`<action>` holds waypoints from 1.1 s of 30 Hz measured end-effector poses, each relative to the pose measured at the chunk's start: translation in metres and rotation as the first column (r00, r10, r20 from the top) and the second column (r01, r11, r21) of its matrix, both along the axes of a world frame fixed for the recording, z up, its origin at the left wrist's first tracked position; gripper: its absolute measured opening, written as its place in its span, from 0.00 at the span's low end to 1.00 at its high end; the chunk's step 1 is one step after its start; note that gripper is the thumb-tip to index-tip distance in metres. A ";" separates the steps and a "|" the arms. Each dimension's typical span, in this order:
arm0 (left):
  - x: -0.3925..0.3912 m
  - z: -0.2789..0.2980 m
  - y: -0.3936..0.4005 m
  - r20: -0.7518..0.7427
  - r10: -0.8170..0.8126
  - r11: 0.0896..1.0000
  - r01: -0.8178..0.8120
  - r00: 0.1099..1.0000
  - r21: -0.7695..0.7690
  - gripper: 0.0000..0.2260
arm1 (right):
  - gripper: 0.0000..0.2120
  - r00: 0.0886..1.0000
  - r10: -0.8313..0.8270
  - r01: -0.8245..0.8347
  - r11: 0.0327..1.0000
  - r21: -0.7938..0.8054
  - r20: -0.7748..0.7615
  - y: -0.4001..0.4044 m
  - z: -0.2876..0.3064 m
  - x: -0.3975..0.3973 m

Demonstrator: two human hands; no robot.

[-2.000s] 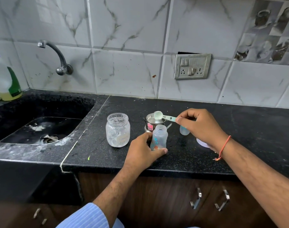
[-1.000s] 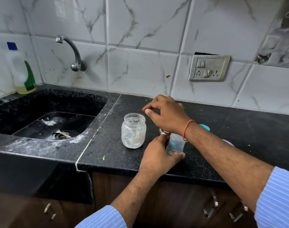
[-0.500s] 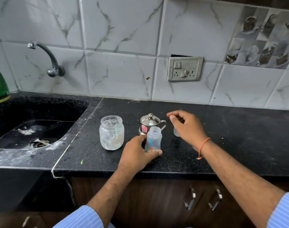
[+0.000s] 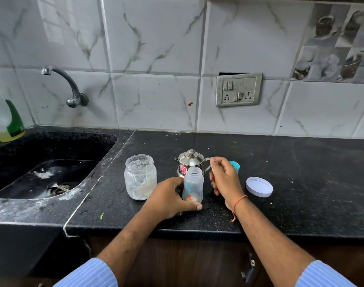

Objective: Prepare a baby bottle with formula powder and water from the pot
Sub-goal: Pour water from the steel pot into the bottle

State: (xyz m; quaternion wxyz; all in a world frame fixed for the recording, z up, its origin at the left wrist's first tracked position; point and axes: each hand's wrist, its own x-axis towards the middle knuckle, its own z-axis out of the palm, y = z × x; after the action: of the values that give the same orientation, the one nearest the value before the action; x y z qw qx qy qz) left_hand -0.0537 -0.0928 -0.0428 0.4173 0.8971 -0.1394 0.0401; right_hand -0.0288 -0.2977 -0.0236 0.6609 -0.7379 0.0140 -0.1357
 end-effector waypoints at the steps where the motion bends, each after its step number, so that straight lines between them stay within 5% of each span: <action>1: -0.001 -0.001 0.000 0.011 -0.003 1.000 0.003 1.000 0.002 0.29 | 0.11 1.000 0.018 -0.018 1.000 0.001 -0.015 0.001 0.001 0.003; 9: -0.006 -0.003 -0.001 0.086 0.020 1.000 -0.020 0.996 -0.009 0.29 | 0.20 0.999 0.018 -0.024 0.992 -0.127 -0.048 0.003 0.004 0.012; 22: -0.004 -0.007 0.001 0.067 0.019 1.000 -0.019 0.998 0.004 0.30 | 0.16 0.961 0.224 -0.207 0.972 0.114 -0.164 -0.008 0.004 0.021; 33: -0.004 -0.006 -0.001 0.068 0.017 1.000 -0.018 0.998 0.009 0.28 | 0.18 0.959 0.239 -0.228 0.970 0.088 -0.151 -0.005 0.001 0.024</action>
State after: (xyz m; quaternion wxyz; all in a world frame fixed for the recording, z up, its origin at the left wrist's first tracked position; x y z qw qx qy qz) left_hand -0.0581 -0.0941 -0.0488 0.4078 0.8984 -0.1459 0.0733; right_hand -0.0051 -0.3028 -0.0221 0.6943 -0.7195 -0.0155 0.0038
